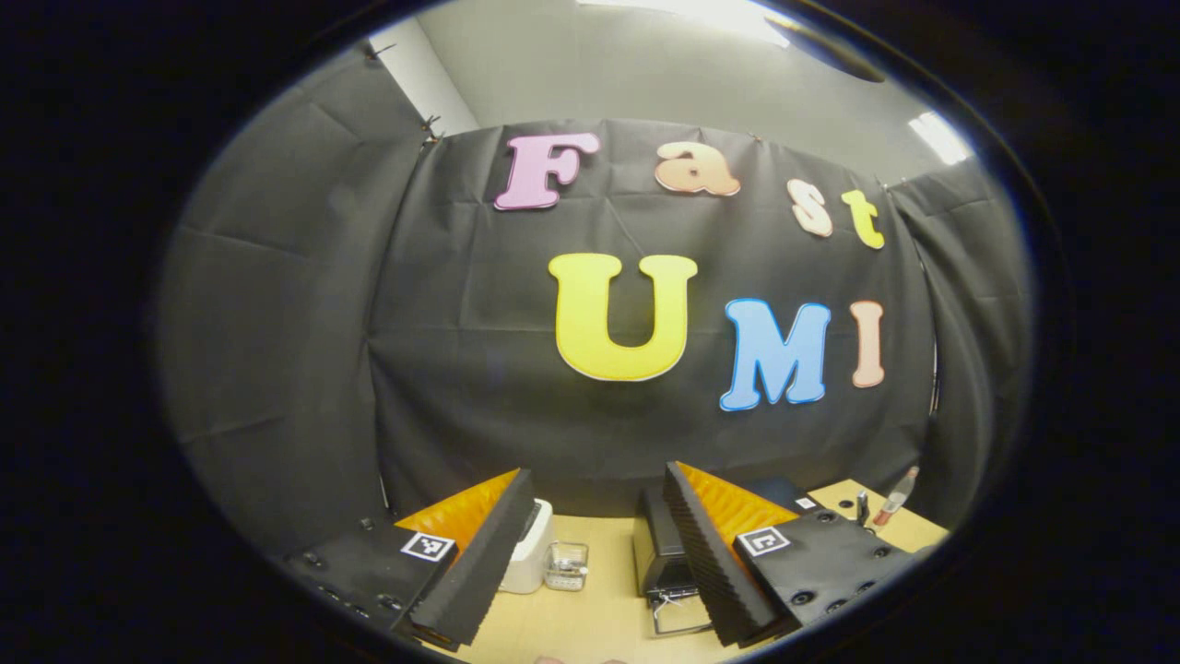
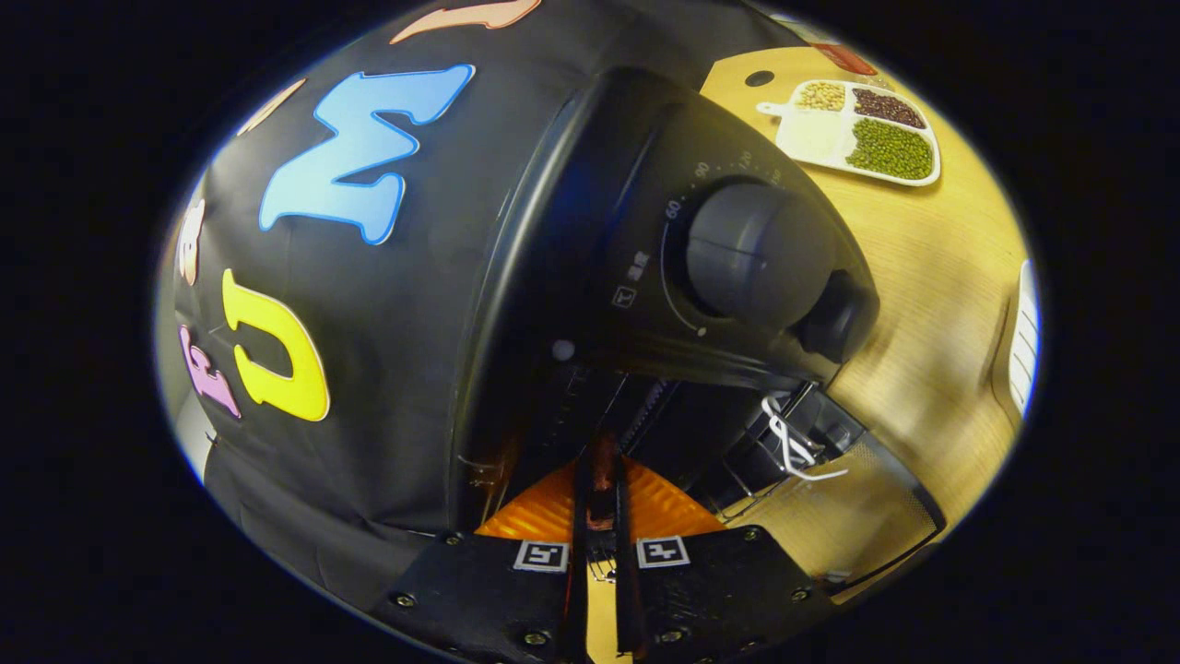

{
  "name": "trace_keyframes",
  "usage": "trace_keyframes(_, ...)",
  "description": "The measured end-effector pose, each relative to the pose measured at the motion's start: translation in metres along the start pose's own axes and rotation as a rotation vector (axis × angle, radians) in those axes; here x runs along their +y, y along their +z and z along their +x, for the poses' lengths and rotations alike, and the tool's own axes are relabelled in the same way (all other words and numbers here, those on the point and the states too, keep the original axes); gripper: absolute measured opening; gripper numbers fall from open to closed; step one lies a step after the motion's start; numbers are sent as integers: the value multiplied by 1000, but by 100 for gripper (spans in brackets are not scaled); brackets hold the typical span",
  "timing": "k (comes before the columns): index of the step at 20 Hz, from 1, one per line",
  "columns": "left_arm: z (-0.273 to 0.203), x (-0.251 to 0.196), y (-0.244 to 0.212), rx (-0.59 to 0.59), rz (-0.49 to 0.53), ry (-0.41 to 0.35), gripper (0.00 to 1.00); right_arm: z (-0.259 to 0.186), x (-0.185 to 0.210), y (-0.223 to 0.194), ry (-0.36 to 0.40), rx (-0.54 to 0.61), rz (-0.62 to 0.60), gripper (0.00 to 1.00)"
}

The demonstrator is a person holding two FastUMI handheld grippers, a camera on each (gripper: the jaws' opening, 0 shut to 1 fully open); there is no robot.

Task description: Open the electric oven with the left hand, put the food in, and close the electric oven.

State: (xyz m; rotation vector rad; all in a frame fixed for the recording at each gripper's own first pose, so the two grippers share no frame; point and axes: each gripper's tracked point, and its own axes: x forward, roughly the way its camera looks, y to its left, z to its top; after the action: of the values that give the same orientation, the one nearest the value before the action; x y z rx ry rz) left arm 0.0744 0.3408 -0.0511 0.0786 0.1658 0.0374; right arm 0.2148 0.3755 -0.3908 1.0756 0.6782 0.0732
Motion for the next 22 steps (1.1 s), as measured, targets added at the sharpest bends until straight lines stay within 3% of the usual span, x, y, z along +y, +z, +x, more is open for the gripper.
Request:
trace_keyframes(6, 3, -9, -2, 0, -7, -12, 100, -5, -21, 2, -132, 25, -164, 28)
trace_keyframes(7, 4, -14, -3, 1, -9, -18, 100, -11, -23, 3, -143, 24, -202, 48)
trace_keyframes(8, 4, -20, -6, 2, -11, -26, 100, -16, -24, 5, -157, 31, -239, 46)
trace_keyframes(9, 4, -26, -6, 3, -14, -34, 100, -24, -23, 7, -167, 32, -287, 70)
trace_keyframes(10, 5, -32, -7, 4, -15, -42, 100, -32, -23, 9, -177, 30, -337, 67)
trace_keyframes(11, 6, -38, -6, 3, -17, -49, 100, -43, -23, 14, -192, 23, -400, 86)
trace_keyframes(14, 7, -63, -10, 0, -25, -76, 99, -85, -13, 25, -192, -27, -582, 88)
trace_keyframes(19, 8, -108, -18, 6, -19, -115, 100, -174, 29, 68, -173, -228, -908, 88)
trace_keyframes(22, 8, -137, -20, 9, -17, -139, 100, -226, 64, 98, -124, -352, -1013, 88)
